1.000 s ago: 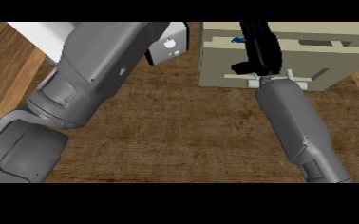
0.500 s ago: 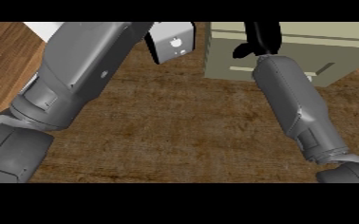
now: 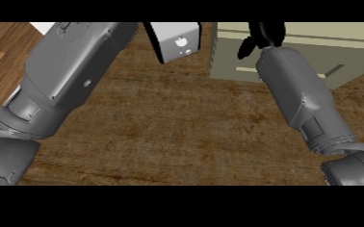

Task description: Pick up the can, place it into the drawer and close the drawer

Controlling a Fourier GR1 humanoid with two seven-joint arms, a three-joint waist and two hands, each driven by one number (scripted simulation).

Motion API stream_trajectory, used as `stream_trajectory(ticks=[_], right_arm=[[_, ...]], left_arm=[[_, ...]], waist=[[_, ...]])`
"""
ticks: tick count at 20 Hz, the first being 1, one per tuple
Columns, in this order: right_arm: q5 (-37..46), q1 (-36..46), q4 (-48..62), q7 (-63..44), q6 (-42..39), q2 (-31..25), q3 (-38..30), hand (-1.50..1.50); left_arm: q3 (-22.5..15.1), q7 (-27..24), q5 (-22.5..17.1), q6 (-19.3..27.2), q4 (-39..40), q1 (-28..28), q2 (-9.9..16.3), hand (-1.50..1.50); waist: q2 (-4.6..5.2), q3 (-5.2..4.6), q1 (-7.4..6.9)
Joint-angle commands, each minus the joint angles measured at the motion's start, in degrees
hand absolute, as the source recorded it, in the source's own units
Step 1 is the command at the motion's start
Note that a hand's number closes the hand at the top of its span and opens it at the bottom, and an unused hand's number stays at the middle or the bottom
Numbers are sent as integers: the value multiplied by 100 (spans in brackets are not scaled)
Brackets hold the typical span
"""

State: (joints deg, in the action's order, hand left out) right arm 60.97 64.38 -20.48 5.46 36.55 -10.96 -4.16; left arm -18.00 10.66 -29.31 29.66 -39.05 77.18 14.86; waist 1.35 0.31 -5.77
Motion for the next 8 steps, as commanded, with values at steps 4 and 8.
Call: stream_trajectory(ticks=[4, 8], right_arm=[[-641, 511, -66, 533, 105, 185, -566, -150], [-823, 753, -19, 661, -39, 118, -782, -150]], left_arm=[[-19, 294, -36, -23, -660, -402, 239, -150], [-90, 246, 34, -69, -941, -685, 340, -150]], waist=[[-63, -18, -125], [-60, -21, -49]])
